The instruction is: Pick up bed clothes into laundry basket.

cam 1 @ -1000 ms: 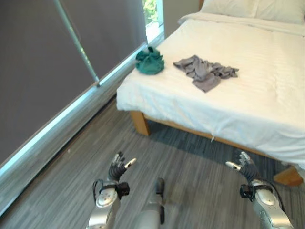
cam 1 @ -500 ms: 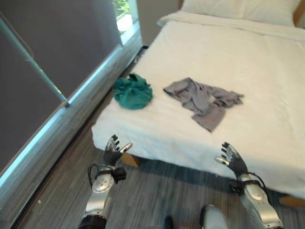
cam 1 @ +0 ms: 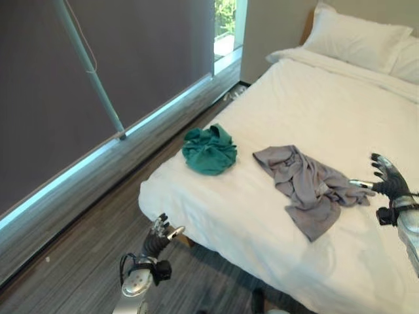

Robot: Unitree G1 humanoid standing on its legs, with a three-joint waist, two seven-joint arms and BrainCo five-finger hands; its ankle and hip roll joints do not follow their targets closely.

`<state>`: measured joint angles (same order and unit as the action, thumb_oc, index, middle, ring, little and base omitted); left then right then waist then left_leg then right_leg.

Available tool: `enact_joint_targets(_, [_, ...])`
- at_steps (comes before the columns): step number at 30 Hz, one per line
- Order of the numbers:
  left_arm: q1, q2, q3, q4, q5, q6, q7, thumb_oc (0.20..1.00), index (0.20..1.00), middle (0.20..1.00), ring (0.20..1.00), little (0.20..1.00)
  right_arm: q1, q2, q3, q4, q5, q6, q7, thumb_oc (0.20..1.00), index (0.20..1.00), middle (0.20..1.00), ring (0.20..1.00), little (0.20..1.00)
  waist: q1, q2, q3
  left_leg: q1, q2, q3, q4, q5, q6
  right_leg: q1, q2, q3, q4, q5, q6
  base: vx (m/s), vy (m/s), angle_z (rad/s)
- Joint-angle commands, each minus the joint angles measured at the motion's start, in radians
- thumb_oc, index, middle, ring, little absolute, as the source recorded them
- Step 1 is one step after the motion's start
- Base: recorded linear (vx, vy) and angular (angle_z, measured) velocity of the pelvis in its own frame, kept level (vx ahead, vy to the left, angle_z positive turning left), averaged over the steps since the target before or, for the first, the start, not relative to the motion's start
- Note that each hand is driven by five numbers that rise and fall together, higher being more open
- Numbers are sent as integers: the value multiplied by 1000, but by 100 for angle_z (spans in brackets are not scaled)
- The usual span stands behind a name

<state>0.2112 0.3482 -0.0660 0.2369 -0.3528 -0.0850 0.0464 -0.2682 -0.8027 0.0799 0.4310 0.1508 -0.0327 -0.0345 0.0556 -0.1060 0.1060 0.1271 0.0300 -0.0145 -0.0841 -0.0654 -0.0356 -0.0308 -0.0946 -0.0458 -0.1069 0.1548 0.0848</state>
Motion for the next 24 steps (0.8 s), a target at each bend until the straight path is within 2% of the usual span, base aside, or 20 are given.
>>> enact_joint_targets(1, [-40,42,-40,-52,-67,-46,-13,1000,1000,1000,1000,1000,-151,-69,95,108,-95,-15,-6,1000,1000,1000,1000,1000,36,48,2,-92,18,-60,-3,103,-38,94,-27,-41,26,-103,67,-42,-37,4])
enact_joint_targets(2, [-46,55,-58,-67,-77,-50,-10,1000,1000,1000,1000,1000,-238,-49,164,233,-121,0,-21,1000,1000,1000,1000,1000,54,53,15,-114,18,-68,-3,111,-41,80,-25,-47,21,-99,67,-42,-28,2])
enact_joint_targets(3, [-47,53,-55,-67,-77,-50,-10,1000,1000,1000,1000,1000,-248,-48,171,240,-120,-3,-22,1000,1000,1000,1000,1000,51,53,15,-115,18,-67,-3,111,-41,78,-25,-47,21,-98,67,-62,-27,0])
enact_joint_targets(6, [-63,73,-72,-85,-102,-58,2,1000,1000,1000,1000,1000,-378,1,259,442,-136,15,-47,1000,1000,1000,1000,1000,76,66,44,-163,17,-78,-3,126,-45,36,-23,-54,20,-89,66,-106,-26,21])
enact_joint_targets(9, [-82,91,-77,-112,-139,-68,8,1000,1000,1000,1000,1000,-481,67,338,651,-179,27,-52,1000,1000,1000,1000,1000,102,89,88,-237,12,-92,-3,152,-52,-32,-22,-58,20,-73,64,-180,-31,1])
enact_joint_targets(10, [-94,97,-75,-121,-148,-71,12,1000,1000,1000,1000,1000,-500,111,374,751,-230,33,-51,1000,1000,1000,1000,1000,113,108,107,-280,7,-100,-3,167,-56,-74,-22,-64,20,-66,64,-133,-7,15])
enact_joint_targets(13, [-96,98,-71,-126,-151,-71,13,1000,1000,1000,1000,1000,-498,132,389,778,-255,38,-42,1000,1000,1000,1000,1000,116,117,112,-304,5,-101,-3,174,-58,-98,-22,-66,20,-62,63,-65,2,16])
enact_joint_targets(14, [-103,95,-67,-125,-149,-75,22,1000,1000,1000,1000,1000,-485,173,402,816,-294,47,-43,200,200,200,200,200,120,131,125,-326,0,-107,-3,181,-60,-120,-21,-66,20,-60,63,0,0,0])
enact_joint_targets(15, [-107,88,-50,-113,-150,-78,30,1000,1000,1000,1000,1000,-441,210,416,810,-337,51,-39,200,200,200,200,200,117,139,127,-338,-4,-106,-3,184,-61,-130,-19,-64,20,-61,61,-16,10,5])
enact_joint_targets(19, [-133,107,-7,-95,-117,-89,52,1000,1000,1000,1000,1000,-321,253,434,737,-397,44,-31,200,200,200,200,200,99,140,118,-327,-1,-101,-3,174,-59,-122,-18,-52,20,-69,60,58,18,-8])
enact_joint_targets(20, [-149,128,12,-97,-90,-91,61,1000,1000,1000,1000,1000,-280,256,434,685,-407,44,-24,200,200,200,200,200,91,140,114,-322,1,-98,-3,170,-60,-117,-18,-48,20,-72,60,94,33,-3])
enact_joint_targets(21, [-203,197,51,-89,-18,-87,80,1000,1000,1000,1000,1000,-186,243,417,591,-418,42,-9,200,200,200,200,200,67,136,105,-307,2,-94,-3,159,-57,-106,-17,-38,20,-78,62,72,23,3])
enact_joint_targets(22, [-204,198,49,-88,-17,-87,80,1000,1000,1000,1000,1000,-183,242,415,587,-419,44,-9,200,200,200,200,200,68,135,105,-305,1,-94,-3,158,-57,-105,-17,-38,20,-79,62,91,35,7])
enact_joint_targets(23, [-268,264,73,-84,47,-60,87,1000,1000,1000,1000,1000,-95,234,383,532,-421,46,4,200,200,200,200,200,46,138,92,-290,3,-89,-3,151,-57,-93,-20,-32,20,-84,63,46,20,-6])
enact_joint_targets(24, [-270,266,70,-83,48,-59,87,1000,1000,1000,1000,1000,-91,234,379,528,-421,48,5,200,200,200,200,200,47,136,93,-289,3,-89,-3,150,-57,-92,-20,-32,20,-85,63,67,29,-7])
